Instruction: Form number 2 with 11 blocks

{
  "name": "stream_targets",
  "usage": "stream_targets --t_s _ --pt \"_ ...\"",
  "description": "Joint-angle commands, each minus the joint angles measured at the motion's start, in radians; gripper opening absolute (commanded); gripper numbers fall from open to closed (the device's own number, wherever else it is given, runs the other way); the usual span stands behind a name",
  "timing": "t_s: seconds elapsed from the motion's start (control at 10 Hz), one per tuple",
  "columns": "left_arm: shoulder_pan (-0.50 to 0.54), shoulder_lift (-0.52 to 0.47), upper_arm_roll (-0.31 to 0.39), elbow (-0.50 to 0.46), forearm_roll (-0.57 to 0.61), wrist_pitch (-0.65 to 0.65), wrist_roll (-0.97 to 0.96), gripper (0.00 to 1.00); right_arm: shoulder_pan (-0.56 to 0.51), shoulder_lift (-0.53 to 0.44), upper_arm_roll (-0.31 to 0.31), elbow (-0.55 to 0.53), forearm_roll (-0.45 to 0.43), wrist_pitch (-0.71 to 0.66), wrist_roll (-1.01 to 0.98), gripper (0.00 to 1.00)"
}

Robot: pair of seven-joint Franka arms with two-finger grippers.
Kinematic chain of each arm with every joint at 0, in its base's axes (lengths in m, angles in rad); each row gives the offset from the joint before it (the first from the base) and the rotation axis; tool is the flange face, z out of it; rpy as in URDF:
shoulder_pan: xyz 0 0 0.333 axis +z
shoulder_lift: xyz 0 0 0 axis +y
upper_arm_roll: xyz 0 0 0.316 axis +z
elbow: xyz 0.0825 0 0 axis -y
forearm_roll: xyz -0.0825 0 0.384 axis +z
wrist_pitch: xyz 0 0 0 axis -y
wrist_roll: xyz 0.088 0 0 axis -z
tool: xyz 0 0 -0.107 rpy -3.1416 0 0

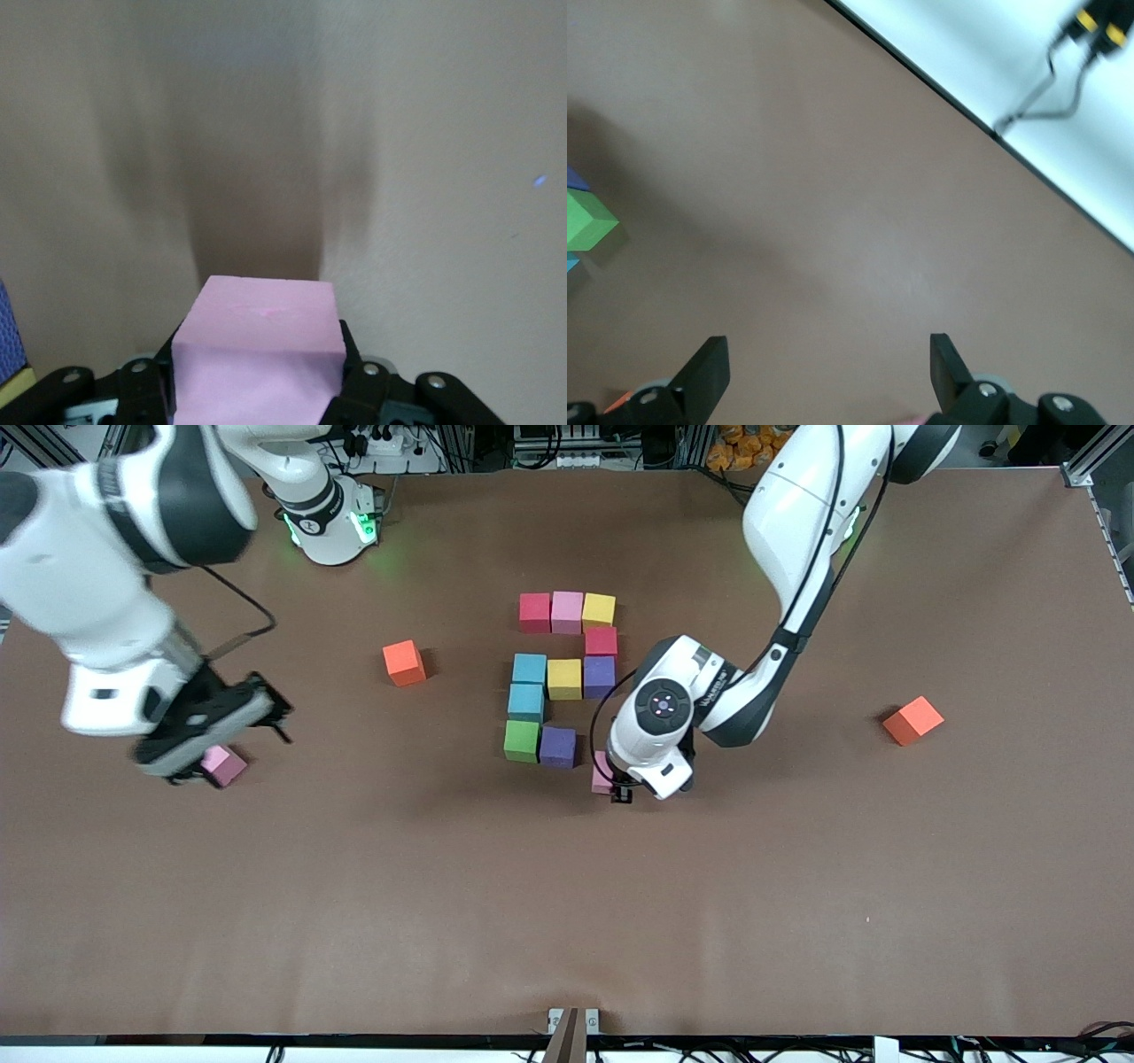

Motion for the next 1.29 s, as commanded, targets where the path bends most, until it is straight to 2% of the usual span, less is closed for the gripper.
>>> stream_targets --t_s 0.0,0.1,0.5,0.7,1.0,1.19 --pt "-0.045 0.033 0.013 0.043 -0.017 -0.021 -0.037 0.0 -0.049 -0.049 0.008 0.059 0.015 -0.189 0.191 1.0" --pt "-0.057 0.035 0.013 0.042 -0.017 -0.021 -0.038 0.0 -0.076 -0.043 0.006 0.113 0.007 -0.281 0.204 1.0" --pt "-0.062 0.035 0.013 0.032 -0.02 -0.021 -0.04 0.0 -0.207 -0.055 0.006 0.127 0.021 -0.336 0.209 1.0" --pt "-0.057 0.035 0.013 0.026 -0.02 -0.021 -0.067 0.0 -0.234 -0.066 -0.015 0.155 0.021 -0.339 0.223 1.0" --pt "-0.062 0.03 0.013 0.008 -0.02 -0.027 -0.103 0.0 -0.262 -0.069 -0.021 0.163 0.03 -0.414 0.244 1.0" --pt "-0.065 0.027 0.013 0.0 -0.019 -0.03 -0.121 0.0 -0.277 -0.069 -0.022 0.199 0.074 -0.448 0.262 1.0"
